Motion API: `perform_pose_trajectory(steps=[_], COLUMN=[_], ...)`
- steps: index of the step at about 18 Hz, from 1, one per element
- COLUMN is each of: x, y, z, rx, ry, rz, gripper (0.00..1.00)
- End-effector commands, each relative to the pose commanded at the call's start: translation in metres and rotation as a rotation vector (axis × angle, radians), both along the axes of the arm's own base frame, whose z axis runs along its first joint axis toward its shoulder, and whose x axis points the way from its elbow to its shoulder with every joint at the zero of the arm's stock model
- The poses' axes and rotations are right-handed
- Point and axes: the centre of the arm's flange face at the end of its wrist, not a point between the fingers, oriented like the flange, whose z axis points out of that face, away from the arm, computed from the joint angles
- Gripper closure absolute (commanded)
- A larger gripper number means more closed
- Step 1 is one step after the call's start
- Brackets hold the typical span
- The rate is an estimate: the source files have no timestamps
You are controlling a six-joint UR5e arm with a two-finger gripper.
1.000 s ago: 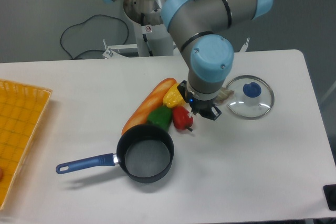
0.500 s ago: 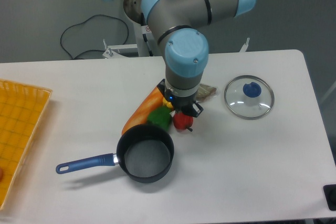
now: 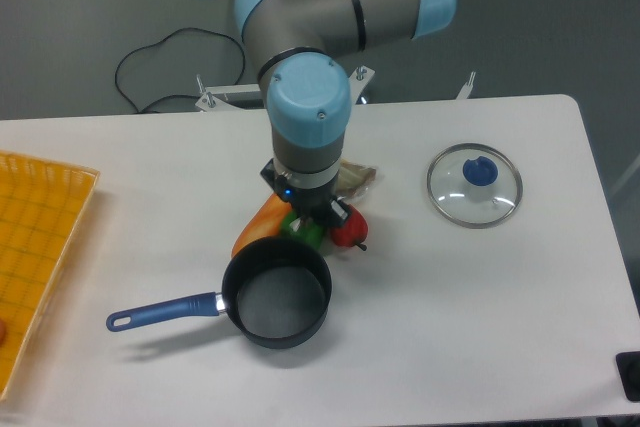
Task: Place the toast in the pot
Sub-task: 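Lower the gripper and grasp the toast slice, then carry the toast slice over the black saucepan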
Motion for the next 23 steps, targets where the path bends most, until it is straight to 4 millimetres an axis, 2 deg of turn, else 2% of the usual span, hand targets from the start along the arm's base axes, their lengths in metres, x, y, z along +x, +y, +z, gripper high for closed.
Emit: perform_pose_trajectory(steps=[3, 9, 11, 18, 23], x=[0.004, 0.026, 0.028, 0.047, 0.057], y=[0.01, 0.039, 0.04, 0.055, 0.072], z=[0.004, 0.007, 0.007, 0.002, -0.008], rx=[0.057, 0.129, 0.132, 0.147, 0.168], ry=[0.004, 0.007, 0.011, 0.013, 0.014], rz=[-0.02, -0.114, -0.152, -0.243, -0.28], gripper=[0.96, 0.96, 0.96, 0.96, 0.96])
